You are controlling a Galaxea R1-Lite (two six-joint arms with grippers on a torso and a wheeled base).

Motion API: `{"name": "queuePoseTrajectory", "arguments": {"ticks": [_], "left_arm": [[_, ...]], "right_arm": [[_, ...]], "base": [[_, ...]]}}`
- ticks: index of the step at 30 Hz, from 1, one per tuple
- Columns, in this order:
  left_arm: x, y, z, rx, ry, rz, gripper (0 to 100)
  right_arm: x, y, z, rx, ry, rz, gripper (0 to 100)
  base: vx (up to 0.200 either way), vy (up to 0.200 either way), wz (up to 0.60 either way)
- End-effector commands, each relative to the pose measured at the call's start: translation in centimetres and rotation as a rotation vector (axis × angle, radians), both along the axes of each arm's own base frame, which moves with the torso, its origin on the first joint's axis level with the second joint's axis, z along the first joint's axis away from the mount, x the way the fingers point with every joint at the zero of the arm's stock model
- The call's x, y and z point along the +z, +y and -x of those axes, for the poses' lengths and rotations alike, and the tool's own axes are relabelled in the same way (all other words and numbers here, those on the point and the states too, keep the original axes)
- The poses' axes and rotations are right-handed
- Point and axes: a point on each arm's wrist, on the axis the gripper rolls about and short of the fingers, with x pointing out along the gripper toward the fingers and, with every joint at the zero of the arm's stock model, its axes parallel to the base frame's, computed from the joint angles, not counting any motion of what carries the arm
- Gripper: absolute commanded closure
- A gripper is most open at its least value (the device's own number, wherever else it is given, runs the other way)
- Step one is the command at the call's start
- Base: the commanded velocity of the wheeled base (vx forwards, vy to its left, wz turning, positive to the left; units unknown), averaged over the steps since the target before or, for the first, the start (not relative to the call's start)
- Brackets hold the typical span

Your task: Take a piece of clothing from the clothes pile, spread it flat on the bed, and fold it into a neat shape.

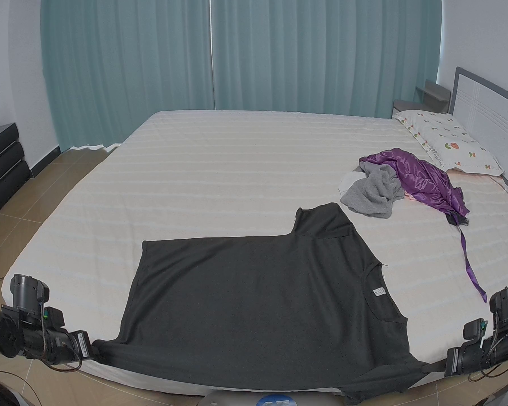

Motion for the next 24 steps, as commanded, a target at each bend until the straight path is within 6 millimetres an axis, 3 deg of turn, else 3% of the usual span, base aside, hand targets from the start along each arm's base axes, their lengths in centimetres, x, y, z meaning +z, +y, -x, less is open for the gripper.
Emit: {"name": "queuePoseTrajectory", "arguments": {"ticks": [1, 14, 17, 24], "left_arm": [[2.0, 0.2, -1.6, 0.043, -0.082, 0.015, 100], [2.9, 0.1, -3.2, 0.064, -0.108, 0.039, 100], [3.0, -0.1, -4.7, 0.081, -0.109, 0.069, 100], [3.0, 0.0, -5.9, 0.087, -0.112, 0.072, 100]], "right_arm": [[0.6, -0.1, -1.1, -0.008, -0.059, -0.002, 100], [2.4, -0.3, -4.2, -0.03, -0.157, -0.011, 100], [2.9, -0.4, -6.2, -0.043, -0.174, -0.015, 100], [3.2, -0.5, -7.7, -0.043, -0.189, -0.013, 100]], "base": [[0.0, 0.0, 0.0], [0.0, 0.0, 0.0], [0.0, 0.0, 0.0], [0.0, 0.0, 0.0]]}}
